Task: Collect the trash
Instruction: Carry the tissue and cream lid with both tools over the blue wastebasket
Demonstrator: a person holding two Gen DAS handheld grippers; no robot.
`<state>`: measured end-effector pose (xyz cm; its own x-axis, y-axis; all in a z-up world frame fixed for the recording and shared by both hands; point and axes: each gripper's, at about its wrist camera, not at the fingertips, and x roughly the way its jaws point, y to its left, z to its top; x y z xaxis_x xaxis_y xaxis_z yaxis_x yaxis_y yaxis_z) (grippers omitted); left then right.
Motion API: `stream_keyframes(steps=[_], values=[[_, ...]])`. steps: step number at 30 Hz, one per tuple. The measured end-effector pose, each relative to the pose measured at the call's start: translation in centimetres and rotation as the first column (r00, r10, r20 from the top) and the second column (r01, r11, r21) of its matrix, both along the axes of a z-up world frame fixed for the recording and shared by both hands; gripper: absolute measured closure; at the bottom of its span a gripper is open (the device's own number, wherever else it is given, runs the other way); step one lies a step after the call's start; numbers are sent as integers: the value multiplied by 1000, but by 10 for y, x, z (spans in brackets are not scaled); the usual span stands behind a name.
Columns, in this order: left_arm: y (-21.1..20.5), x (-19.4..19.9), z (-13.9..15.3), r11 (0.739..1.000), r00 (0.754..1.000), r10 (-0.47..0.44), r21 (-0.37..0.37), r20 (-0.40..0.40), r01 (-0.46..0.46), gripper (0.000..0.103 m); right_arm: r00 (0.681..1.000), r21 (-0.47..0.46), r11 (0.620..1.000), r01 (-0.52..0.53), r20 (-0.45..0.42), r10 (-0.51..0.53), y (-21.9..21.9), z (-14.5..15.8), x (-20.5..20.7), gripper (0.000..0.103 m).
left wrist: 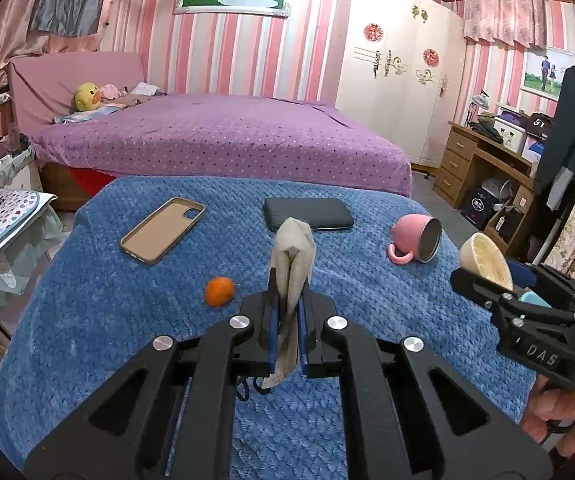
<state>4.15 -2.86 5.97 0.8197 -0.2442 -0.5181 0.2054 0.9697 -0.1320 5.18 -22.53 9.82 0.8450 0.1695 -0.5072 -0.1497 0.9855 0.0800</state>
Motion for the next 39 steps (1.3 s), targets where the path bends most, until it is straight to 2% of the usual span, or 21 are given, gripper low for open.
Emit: stream_keyframes(steps=[18, 28, 39], values=[[-57, -9, 3, 997, 998, -66, 40, 9, 66, 97, 995, 25, 996, 90, 36, -90, -64, 19, -28, 43], [-98, -16, 7, 992, 991, -129, 17, 24, 128, 97, 974, 29, 975, 221, 54, -222, -141, 27, -58, 43], [-146, -28, 8, 979, 978, -206, 11, 35, 205, 97, 945, 58, 945, 321, 51, -324, -205, 28, -82, 43]])
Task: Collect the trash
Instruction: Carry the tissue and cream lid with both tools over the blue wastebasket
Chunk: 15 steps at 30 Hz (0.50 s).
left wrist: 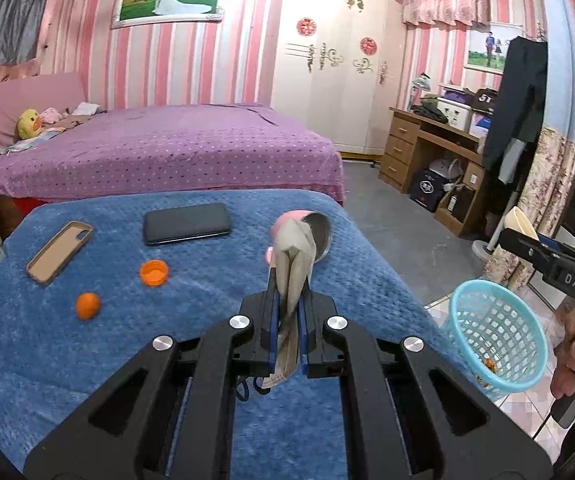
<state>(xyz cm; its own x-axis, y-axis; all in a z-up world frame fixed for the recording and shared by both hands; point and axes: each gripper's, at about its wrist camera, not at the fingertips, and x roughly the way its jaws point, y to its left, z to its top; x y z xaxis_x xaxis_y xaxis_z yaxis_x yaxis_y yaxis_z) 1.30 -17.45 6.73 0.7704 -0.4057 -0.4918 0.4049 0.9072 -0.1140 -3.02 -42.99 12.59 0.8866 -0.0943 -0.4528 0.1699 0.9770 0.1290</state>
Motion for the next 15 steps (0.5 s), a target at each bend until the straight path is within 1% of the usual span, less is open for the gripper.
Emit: stream_keyframes(steps=[4, 10, 15], values=[[-21, -9, 0, 1000, 1000, -28, 8, 5, 28, 97, 1000, 9, 1000, 23, 3, -23, -16, 0, -3, 42], [-57, -13, -7, 995, 997, -83, 46, -8, 83, 97, 998, 23, 998, 61, 11, -61, -34, 3, -7, 42], [-88, -15, 0, 992, 993, -122, 42, 0, 122, 97, 996, 12, 997, 81, 20, -82, -48, 4, -12, 42]])
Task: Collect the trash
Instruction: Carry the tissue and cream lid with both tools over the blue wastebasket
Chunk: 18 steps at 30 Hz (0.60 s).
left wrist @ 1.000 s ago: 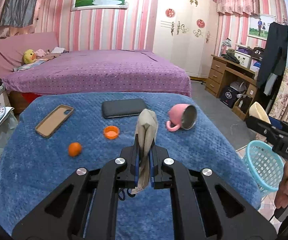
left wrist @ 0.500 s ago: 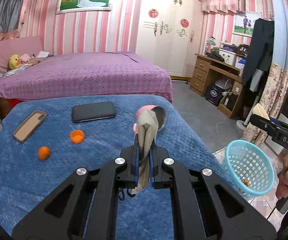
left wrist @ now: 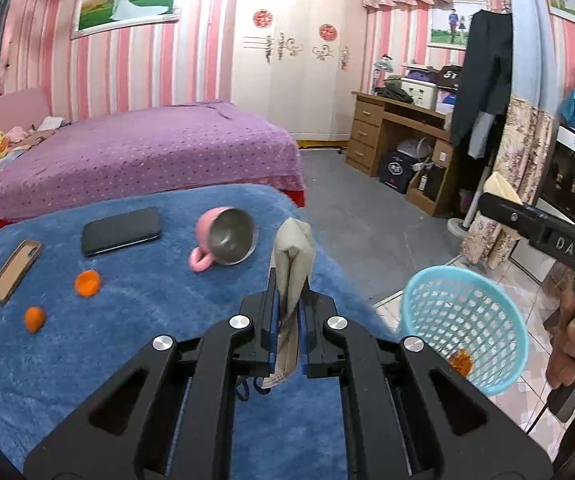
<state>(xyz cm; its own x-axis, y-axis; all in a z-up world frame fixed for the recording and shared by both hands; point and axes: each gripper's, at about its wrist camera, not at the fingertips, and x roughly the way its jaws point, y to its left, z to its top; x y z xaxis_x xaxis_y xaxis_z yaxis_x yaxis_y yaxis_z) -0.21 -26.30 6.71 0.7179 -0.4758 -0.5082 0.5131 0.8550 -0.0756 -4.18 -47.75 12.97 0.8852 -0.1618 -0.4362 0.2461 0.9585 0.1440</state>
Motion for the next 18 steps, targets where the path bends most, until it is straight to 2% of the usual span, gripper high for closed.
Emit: stream_keyframes(steps=[8, 18], values=[[-50, -4, 11, 998, 998, -64, -1, 16, 64, 97, 998, -12, 999, 45, -42, -46, -29, -9, -2, 43], [-92, -2, -1, 993, 993, -114, -12, -22, 114, 97, 991, 35, 991, 131, -25, -130, -63, -8, -17, 42]])
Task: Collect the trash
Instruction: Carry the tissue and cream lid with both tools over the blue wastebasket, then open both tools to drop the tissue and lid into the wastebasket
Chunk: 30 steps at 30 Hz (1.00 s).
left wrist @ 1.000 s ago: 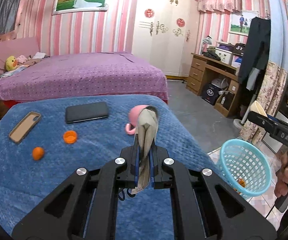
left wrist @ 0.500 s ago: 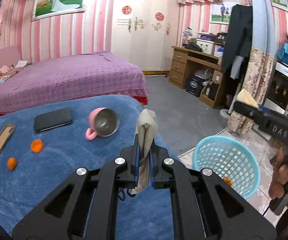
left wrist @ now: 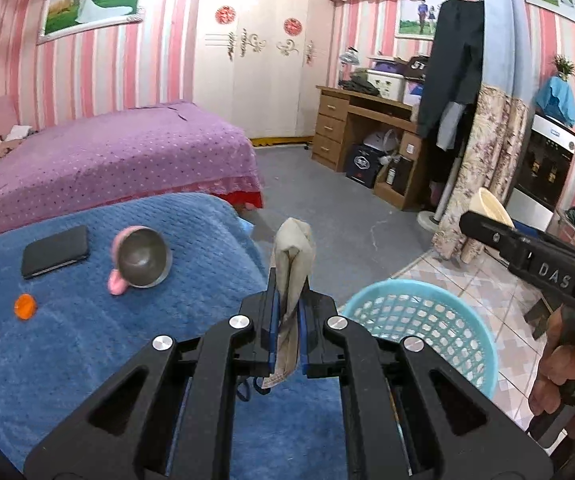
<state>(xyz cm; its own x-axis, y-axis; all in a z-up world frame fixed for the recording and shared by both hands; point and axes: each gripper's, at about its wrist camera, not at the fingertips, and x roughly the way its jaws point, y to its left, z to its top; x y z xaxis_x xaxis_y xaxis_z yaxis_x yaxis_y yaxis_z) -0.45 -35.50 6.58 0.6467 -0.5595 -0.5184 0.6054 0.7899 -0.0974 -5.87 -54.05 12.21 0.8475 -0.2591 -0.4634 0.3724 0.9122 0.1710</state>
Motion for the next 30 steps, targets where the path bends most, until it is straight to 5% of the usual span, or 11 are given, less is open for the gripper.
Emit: stream_keyframes(steps=[15, 16, 17, 19, 25, 30], values=[[-78, -29, -22, 988, 987, -152, 20, -54, 153, 92, 985, 60, 985, 160, 60, -163, -41, -5, -26, 34], [-81, -30, -24, 985, 984, -168, 15, -66, 169, 79, 983, 65, 984, 165, 64, -169, -43, -5, -27, 34], [-85, -31, -24, 984, 982, -177, 10, -72, 179, 53, 982, 68, 983, 169, 67, -174, -43, -4, -28, 34], [-85, -34, -23, 985, 984, -171, -7, -48, 171, 32, 982, 75, 983, 169, 77, -175, -42, -4, -29, 34], [-69, -30, -13, 991, 991, -134, 4, -11, 134, 32, 989, 71, 990, 124, 77, -129, -31, -4, -19, 34], [-10, -8, -4, 1000, 1000, 4, 6, 6, -4, 32, 992, 68, 994, 86, 83, -91, -11, -1, -6, 33]])
